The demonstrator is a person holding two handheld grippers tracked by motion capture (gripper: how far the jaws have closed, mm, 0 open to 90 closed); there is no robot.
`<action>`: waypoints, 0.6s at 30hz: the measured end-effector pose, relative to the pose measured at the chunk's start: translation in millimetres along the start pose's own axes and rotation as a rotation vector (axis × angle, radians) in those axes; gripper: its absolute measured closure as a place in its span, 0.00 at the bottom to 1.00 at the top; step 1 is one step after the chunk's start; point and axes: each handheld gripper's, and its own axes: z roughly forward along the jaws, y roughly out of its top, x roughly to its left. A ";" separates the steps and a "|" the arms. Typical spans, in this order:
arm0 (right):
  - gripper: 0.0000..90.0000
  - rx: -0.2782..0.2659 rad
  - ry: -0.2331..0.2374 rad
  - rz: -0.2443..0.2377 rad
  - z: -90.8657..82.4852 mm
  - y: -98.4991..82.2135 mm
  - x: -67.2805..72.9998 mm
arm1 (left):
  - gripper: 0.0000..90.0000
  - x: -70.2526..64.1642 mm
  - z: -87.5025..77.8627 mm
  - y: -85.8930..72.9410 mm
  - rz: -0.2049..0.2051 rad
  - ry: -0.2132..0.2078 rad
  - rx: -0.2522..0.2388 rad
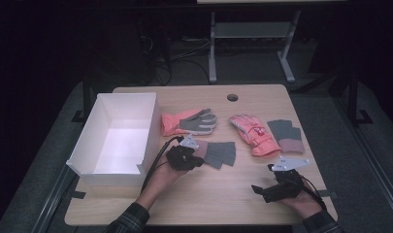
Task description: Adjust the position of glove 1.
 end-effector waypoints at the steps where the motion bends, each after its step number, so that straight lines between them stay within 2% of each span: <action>1: 0.01 0.002 -0.002 0.003 0.7 0.1 0.6 | 0.99 1.7 -0.5 0.8 0.008 0.008 0.004; 4: 0.01 0.004 -0.002 0.002 0.8 0.3 0.8 | 0.99 4.5 1.0 2.5 0.001 0.016 0.002; 5: 0.01 0.003 -0.004 0.000 0.9 0.3 1.0 | 1.00 7.0 1.4 4.2 0.012 0.022 0.013; 8: 0.01 0.003 -0.004 0.001 0.8 0.2 0.8 | 1.00 9.5 4.2 7.0 -0.007 0.029 0.010; 10: 0.01 0.006 -0.005 -0.001 0.8 0.0 0.2 | 1.00 11.6 4.6 8.1 0.005 0.037 0.022; 12: 0.01 0.002 -0.009 0.003 0.7 0.0 -0.6 | 1.00 15.1 8.8 8.0 -0.027 0.046 0.011; 15: 0.01 0.003 -0.008 0.001 0.8 0.2 0.2 | 1.00 20.2 11.2 7.0 -0.029 0.056 0.027; 18: 0.01 0.005 -0.010 -0.004 1.1 0.1 0.9 | 1.00 22.9 12.1 6.7 -0.041 0.055 0.021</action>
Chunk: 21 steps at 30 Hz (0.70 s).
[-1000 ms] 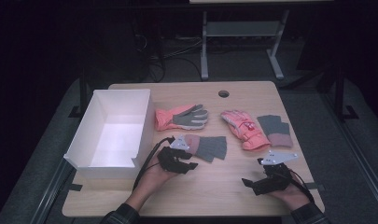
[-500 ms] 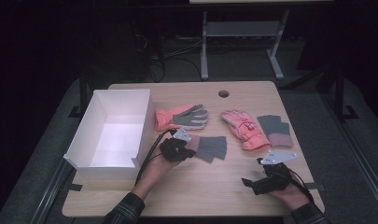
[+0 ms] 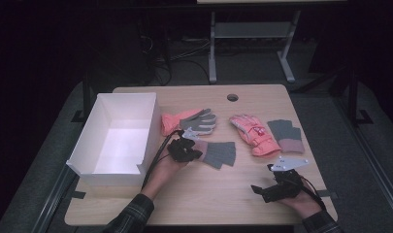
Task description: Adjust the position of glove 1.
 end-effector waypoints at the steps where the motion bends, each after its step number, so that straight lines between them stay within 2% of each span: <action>1: 0.01 0.001 0.000 0.001 -0.1 -0.1 0.1 | 1.00 1.2 0.4 0.2 0.003 0.005 0.004; 4: 0.01 -0.001 0.000 0.004 -0.2 -0.2 -0.8 | 1.00 4.7 5.1 0.0 0.002 0.005 0.014; 6: 0.01 0.000 0.000 0.009 0.2 -0.2 -1.4 | 1.00 8.3 9.1 -1.6 -0.025 -0.010 0.006; 9: 0.01 0.002 -0.003 0.009 0.5 -0.2 -1.0 | 1.00 9.4 8.7 -1.5 -0.030 -0.013 0.010; 15: 0.01 0.003 -0.005 0.011 -0.4 -0.4 -0.6 | 1.00 4.0 7.9 -1.5 -0.048 -0.042 0.030; 21: 0.01 0.000 -0.004 0.012 -0.9 -0.4 -1.5 | 1.00 -6.3 4.5 -3.6 -0.025 -0.087 0.064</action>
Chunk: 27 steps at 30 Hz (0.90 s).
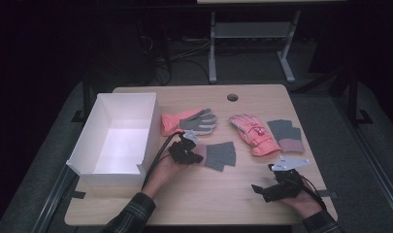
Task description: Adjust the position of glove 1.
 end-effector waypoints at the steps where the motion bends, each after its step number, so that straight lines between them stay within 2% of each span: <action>1: 0.01 -0.002 0.000 -0.004 -0.2 -0.1 -0.2 | 1.00 -4.7 0.1 -0.8 0.008 -0.010 0.001; 7: 0.01 0.001 0.000 -0.003 -0.6 -0.2 -0.2 | 1.00 -14.5 0.0 -2.7 0.036 -0.048 0.018; 11: 0.01 0.001 0.000 -0.001 -0.4 -0.2 -0.3 | 1.00 -27.0 0.1 -6.0 0.039 -0.099 0.032; 14: 0.01 0.003 0.000 -0.001 -0.6 -0.3 -0.2 | 1.00 -32.1 0.8 -6.6 0.050 -0.110 0.036; 15: 0.01 0.002 -0.001 -0.002 -0.8 -0.4 -0.2 | 1.00 -37.7 0.8 -6.1 0.064 -0.117 0.045; 18: 0.01 0.000 -0.001 0.000 -1.1 -0.5 -0.1 | 1.00 -40.1 -1.1 -4.8 0.074 -0.116 0.039; 21: 0.01 -0.001 0.001 0.002 -1.0 -0.4 -0.1 | 1.00 -36.2 -6.2 -1.3 0.058 -0.089 0.014; 23: 0.01 0.003 0.002 -0.002 -0.1 -0.3 0.2 | 1.00 -26.7 -9.5 1.2 0.017 -0.053 -0.018; 24: 0.01 0.003 0.002 -0.002 -0.1 -0.3 0.2 | 1.00 -26.7 -9.5 1.2 0.017 -0.053 -0.018; 26: 0.01 0.006 0.005 -0.003 0.4 0.0 1.2 | 1.00 -18.7 -10.8 3.4 -0.005 -0.018 -0.039; 27: 0.01 0.008 0.007 -0.008 0.8 0.1 1.8 | 1.00 -11.2 -11.5 5.9 -0.009 0.012 -0.041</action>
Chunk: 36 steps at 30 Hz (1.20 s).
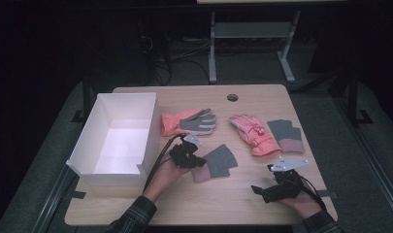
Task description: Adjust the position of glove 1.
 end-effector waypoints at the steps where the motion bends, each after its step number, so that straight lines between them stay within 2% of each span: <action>1: 0.01 0.000 0.000 0.000 0.0 0.0 0.0 | 1.00 0.0 0.0 0.0 0.000 0.000 0.000; 2: 0.01 0.000 0.002 0.000 0.4 0.0 0.1 | 1.00 7.8 1.0 1.7 -0.008 0.023 -0.006; 3: 0.01 0.000 0.002 0.000 0.4 0.0 0.1 | 1.00 7.8 1.0 1.7 -0.008 0.023 -0.006; 6: 0.01 -0.001 0.001 0.000 1.2 -0.2 -0.6 | 1.00 17.3 5.8 3.1 -0.036 0.061 -0.013; 8: 0.01 0.003 0.000 0.001 1.5 -0.1 -0.7 | 1.00 26.0 8.5 3.7 -0.035 0.086 0.005; 12: 0.01 0.003 -0.001 0.003 1.6 0.0 -0.1 | 1.00 30.0 11.7 2.2 -0.057 0.087 0.001; 14: 0.01 0.003 0.000 0.000 1.4 -0.1 -0.4 | 1.00 30.7 12.1 0.6 -0.049 0.082 0.018; 17: 0.01 0.001 0.001 0.004 0.9 -0.1 -0.8 | 1.00 28.0 12.6 -1.5 -0.051 0.074 0.023; 18: 0.01 0.001 0.001 0.004 0.9 -0.1 -0.8 | 1.00 27.6 12.2 -2.3 -0.032 0.073 0.039; 22: 0.01 0.000 0.002 0.003 -0.3 -0.3 -0.4 | 1.00 21.9 11.5 -6.9 -0.037 0.057 0.051; 26: 0.01 -0.002 0.003 0.009 0.0 -0.3 -0.5 | 1.00 12.5 7.7 -11.9 -0.015 0.013 0.069; 29: 0.01 -0.001 0.002 0.006 -0.1 -0.3 -0.8 | 1.00 7.5 6.5 -13.7 -0.015 -0.002 0.074; 30: 0.01 -0.002 0.000 0.005 -0.3 -0.4 -0.7 | 1.00 2.0 4.6 -15.8 -0.007 -0.021 0.078; 32: 0.01 -0.001 0.000 0.005 -0.4 -0.5 -0.8 | 1.00 -0.5 3.7 -16.6 -0.005 -0.029 0.079; 36: 0.01 -0.007 -0.004 0.007 -0.3 -1.0 -1.6 | 1.00 -13.6 2.6 -21.3 -0.009 -0.072 0.064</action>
